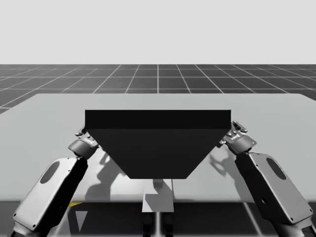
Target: Reach around the screen and pick up the object behind it.
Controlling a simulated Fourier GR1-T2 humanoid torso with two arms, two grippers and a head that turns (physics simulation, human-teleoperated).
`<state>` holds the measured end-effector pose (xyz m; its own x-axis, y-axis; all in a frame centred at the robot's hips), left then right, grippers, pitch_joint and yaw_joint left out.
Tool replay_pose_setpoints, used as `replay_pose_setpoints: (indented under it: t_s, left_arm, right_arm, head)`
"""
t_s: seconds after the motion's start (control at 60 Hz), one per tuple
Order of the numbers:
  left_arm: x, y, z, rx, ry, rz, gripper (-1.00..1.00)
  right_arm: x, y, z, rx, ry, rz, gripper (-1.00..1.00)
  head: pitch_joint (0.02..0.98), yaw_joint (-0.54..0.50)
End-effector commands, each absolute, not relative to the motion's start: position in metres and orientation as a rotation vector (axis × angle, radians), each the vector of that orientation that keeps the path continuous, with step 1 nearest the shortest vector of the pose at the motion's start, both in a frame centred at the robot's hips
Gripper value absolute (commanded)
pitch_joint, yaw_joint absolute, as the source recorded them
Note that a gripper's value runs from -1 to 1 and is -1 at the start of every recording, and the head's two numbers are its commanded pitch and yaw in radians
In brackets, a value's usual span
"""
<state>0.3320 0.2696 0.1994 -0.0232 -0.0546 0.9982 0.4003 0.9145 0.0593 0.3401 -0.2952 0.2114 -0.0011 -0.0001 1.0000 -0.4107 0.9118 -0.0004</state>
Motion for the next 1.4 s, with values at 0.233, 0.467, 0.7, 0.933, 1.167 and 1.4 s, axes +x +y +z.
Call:
replay_pose_setpoints:
  t_s: [0.233, 0.467, 0.7, 0.933, 1.167, 1.4]
  left_arm:
    - [0.292, 0.267, 0.190, -0.518, -1.357, -0.692, -1.00]
    - [0.294, 0.258, 0.192, -0.491, -1.308, -0.805, -1.00]
    - [0.321, 0.232, 0.186, -0.497, -1.247, -0.803, -1.00]
    - [0.345, 0.201, 0.178, -0.522, -1.182, -0.814, -1.00]
    - [0.368, 0.188, 0.172, -0.531, -1.153, -0.798, -1.00]
    - [0.391, 0.174, 0.161, -0.528, -1.114, -0.795, -1.00]
  right_arm:
    - [0.318, -0.289, 0.210, 0.539, -1.410, 0.559, -1.00]
    - [0.310, -0.292, 0.207, 0.602, -1.345, 0.690, -1.00]
    - [0.306, -0.291, 0.204, 0.617, -1.308, 0.764, -1.00]
    - [0.304, -0.289, 0.201, 0.614, -1.289, 0.797, -1.00]
    - [0.304, -0.288, 0.199, 0.604, -1.282, 0.811, -1.00]
    - [0.303, -0.286, 0.198, 0.598, -1.274, 0.826, -1.00]
  head:
    - [0.119, -0.03]
    - [0.121, -0.03]
    - [0.123, -0.03]
    - [0.136, -0.03]
    - [0.150, -0.03]
    - [0.166, -0.03]
